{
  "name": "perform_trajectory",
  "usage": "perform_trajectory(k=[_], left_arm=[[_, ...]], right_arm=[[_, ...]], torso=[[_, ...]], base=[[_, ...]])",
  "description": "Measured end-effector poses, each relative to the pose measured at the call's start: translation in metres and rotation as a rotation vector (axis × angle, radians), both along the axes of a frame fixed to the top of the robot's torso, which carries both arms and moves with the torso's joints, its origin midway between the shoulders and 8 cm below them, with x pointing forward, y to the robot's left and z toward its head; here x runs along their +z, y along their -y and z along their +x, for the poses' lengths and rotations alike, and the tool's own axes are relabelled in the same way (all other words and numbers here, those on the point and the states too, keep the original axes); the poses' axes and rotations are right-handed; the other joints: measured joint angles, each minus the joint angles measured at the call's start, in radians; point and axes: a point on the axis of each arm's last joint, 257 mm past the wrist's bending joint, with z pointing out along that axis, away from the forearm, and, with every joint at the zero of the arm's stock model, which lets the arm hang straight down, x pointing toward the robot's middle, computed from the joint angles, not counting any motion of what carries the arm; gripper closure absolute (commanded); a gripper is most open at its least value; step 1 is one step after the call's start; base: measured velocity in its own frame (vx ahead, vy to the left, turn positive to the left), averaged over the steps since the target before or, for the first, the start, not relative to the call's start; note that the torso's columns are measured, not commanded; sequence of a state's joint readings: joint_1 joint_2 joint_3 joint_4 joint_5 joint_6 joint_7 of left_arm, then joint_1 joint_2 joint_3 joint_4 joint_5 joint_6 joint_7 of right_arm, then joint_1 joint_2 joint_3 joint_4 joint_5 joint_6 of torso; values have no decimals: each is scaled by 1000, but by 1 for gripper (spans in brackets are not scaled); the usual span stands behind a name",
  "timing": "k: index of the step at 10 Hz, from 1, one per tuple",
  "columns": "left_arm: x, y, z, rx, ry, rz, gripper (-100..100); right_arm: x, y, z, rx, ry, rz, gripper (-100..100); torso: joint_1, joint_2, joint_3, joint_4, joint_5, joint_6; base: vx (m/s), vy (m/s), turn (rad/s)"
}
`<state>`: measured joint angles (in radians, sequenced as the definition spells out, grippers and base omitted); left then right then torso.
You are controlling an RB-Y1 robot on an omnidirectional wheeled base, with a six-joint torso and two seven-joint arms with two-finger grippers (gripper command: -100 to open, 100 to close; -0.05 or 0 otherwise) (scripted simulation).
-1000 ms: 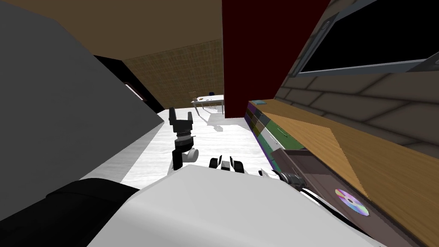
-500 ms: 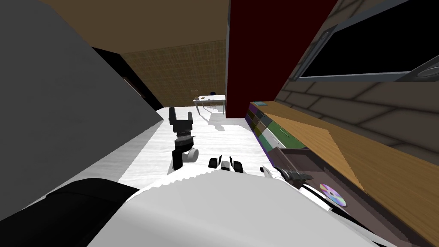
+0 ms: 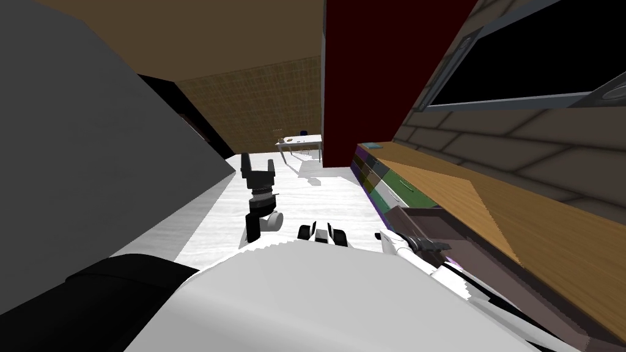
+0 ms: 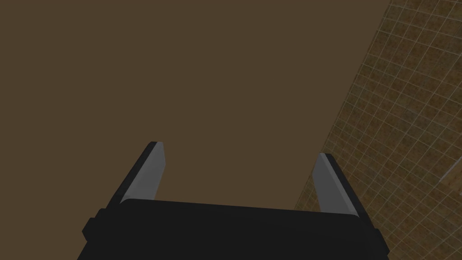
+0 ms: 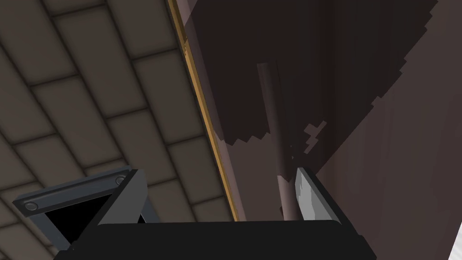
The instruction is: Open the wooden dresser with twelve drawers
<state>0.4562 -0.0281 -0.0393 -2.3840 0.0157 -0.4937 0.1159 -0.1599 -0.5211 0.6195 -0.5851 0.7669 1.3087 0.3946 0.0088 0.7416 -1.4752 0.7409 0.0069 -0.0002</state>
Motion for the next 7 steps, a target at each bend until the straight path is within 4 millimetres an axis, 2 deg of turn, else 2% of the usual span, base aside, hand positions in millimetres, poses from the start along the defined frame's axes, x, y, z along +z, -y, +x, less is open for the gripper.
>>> perform_trajectory(k=[3, 4, 7], left_arm=[[0, 0, 0, 0, 0, 0, 0], [0, 0, 0, 0, 0, 0, 0], [0, 0, 0, 0, 0, 0, 0]], right_arm=[[4, 13, 12, 4, 1, 16, -100], [2, 12, 13, 7, -1, 22, 0], [-5, 7, 12, 11, -6, 38, 0]], torso=[[2, 0, -1, 1, 3, 0], [0, 0, -1, 1, 2, 1], [-4, -1, 0, -1, -2, 1]], base=[[-34, 45, 0], [0, 0, 0], [0, 2, 2]])
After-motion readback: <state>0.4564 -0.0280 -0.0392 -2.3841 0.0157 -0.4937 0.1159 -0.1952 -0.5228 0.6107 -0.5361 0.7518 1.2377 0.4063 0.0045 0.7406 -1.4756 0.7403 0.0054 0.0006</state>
